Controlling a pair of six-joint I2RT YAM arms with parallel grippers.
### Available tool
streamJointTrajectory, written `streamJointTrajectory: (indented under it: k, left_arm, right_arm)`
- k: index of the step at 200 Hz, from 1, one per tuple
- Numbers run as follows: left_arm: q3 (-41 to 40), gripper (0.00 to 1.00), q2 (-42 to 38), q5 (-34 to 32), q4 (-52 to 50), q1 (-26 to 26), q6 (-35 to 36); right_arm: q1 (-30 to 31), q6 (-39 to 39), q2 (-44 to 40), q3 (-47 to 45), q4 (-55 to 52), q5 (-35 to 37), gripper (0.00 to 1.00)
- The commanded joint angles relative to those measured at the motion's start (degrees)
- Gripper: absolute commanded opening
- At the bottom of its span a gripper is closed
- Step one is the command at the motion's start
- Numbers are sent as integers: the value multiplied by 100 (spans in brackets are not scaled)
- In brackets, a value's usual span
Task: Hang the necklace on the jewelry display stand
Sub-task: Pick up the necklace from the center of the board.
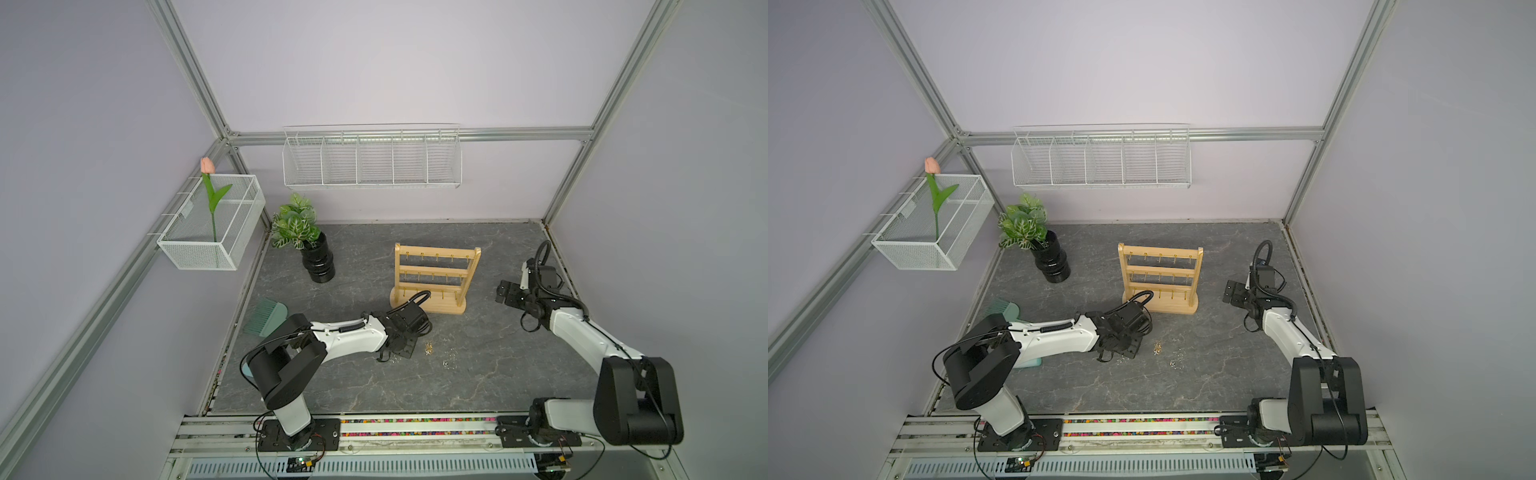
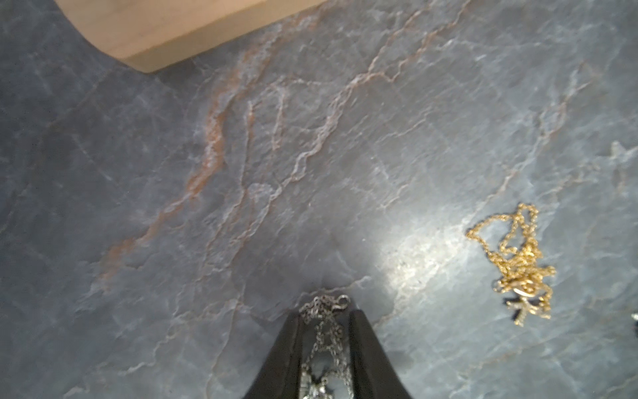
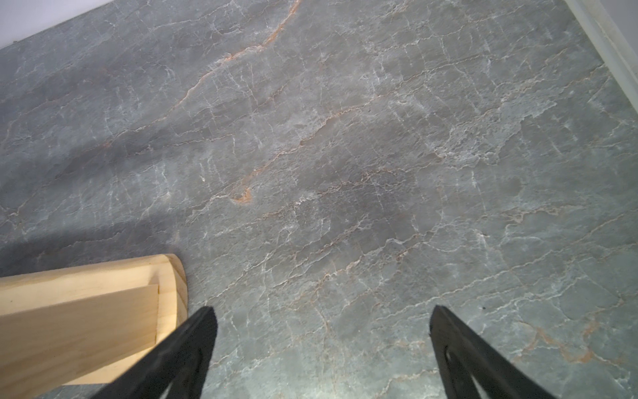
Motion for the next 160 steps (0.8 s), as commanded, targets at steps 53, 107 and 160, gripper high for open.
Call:
streamJointTrajectory:
  k: [53,107,160]
  left_arm:
    - [19,13,145,-61,-344,-135,-298]
    - [158,1,145,-21,-416,-141,-416]
    - [142,0,-120,-91,-425,-135,-513]
  right_arm:
    - [28,-12,-426,-36,-177,-80,98]
    - [32,-17,-544,-89,-217,-194,98]
    - [39,-32,-613,-98,-300,-230,99]
